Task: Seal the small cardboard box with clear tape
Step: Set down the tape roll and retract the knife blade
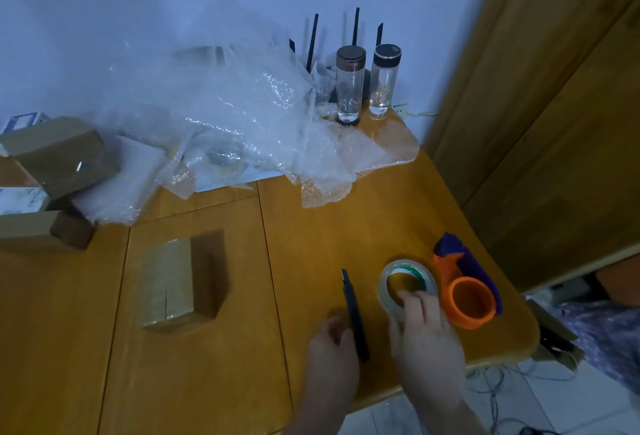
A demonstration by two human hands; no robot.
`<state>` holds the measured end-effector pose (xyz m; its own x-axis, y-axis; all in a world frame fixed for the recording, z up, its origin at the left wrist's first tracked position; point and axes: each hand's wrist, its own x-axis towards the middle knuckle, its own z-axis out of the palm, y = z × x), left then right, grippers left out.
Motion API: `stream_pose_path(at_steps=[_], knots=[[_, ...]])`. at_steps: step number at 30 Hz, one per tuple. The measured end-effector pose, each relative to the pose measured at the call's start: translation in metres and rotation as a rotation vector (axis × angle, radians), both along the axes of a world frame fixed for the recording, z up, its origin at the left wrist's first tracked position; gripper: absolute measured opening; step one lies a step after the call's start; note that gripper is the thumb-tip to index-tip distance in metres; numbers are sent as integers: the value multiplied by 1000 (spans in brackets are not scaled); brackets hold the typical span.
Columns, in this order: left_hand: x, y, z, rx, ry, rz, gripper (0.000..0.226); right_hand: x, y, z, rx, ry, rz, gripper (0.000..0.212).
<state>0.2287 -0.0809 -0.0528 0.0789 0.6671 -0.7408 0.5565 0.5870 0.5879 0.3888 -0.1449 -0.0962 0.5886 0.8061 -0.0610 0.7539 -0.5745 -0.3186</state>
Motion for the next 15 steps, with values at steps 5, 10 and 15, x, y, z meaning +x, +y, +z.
stream_pose_path(at_steps=[5, 10, 15], knots=[[1, 13, -18, 5, -30, 96, 41, -77, 31, 2, -178, 99, 106, 29], [6, 24, -14, -36, -60, 130, 40, -88, 47, -11, -214, 152, 55, 28], [9, 30, -4, -88, -95, 127, 28, -88, 52, -12, -194, 136, 4, 22]])
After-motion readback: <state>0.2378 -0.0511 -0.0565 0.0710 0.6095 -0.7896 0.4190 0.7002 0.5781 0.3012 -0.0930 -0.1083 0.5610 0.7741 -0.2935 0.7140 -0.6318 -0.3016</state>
